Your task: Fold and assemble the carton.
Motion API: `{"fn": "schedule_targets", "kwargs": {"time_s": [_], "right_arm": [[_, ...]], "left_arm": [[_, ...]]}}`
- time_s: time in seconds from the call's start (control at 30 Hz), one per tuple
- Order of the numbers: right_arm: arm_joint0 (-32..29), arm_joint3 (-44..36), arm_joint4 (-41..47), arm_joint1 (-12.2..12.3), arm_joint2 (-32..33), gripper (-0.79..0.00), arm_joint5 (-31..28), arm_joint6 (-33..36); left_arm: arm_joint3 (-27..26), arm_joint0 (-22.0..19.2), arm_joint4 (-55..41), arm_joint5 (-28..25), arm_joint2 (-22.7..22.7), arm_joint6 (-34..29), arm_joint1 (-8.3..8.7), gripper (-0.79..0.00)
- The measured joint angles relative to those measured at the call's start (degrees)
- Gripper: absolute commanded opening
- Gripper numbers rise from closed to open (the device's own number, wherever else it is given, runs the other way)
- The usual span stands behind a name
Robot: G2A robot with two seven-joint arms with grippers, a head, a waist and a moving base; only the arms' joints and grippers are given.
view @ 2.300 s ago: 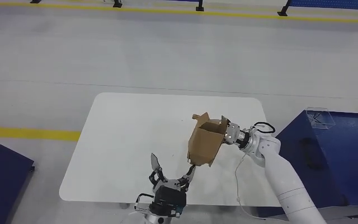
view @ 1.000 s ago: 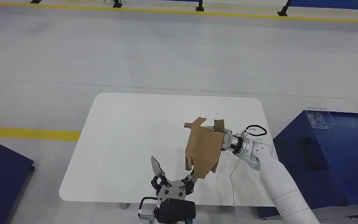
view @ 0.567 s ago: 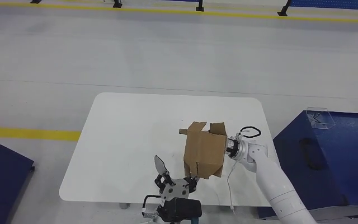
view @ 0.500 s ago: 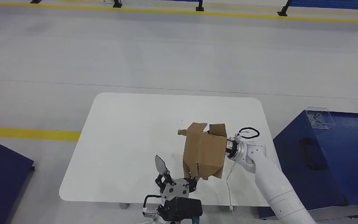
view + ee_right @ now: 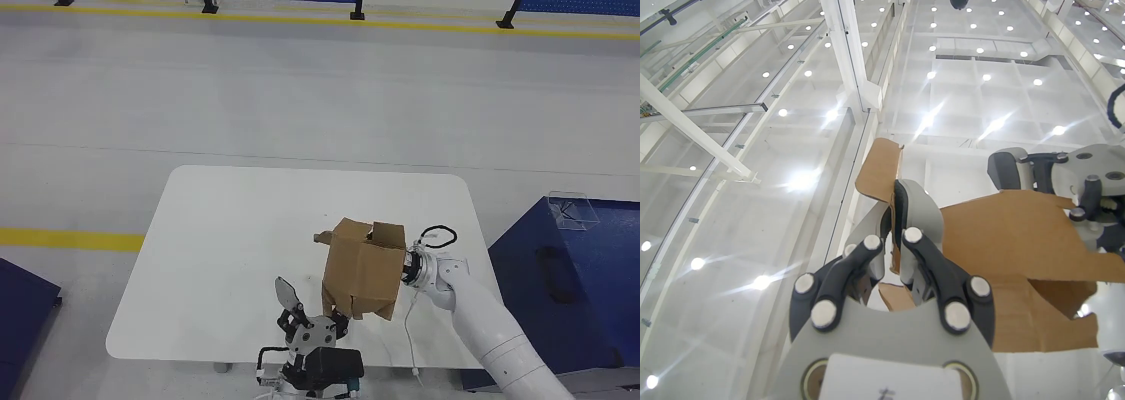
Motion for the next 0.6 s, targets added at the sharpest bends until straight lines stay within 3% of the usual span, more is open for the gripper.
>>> {"fn": "schedule_targets", "kwargs": {"time_s": [0.43,0.6], "right_arm": [[2.2,-0.1,8.4,2.9,-4.0,-0.785,0.0,-2.7],[3.0,0.3,6.6,3.5,-3.2,-0.785,-0.3,-4.5]], "left_arm": [[2.5,-0.3,-0.6,0.3,-1.5,1.1,-1.22,0.0],[1.7,0.6,-0.1,0.4,-2.0,1.7,-1.44,0.0]]}}
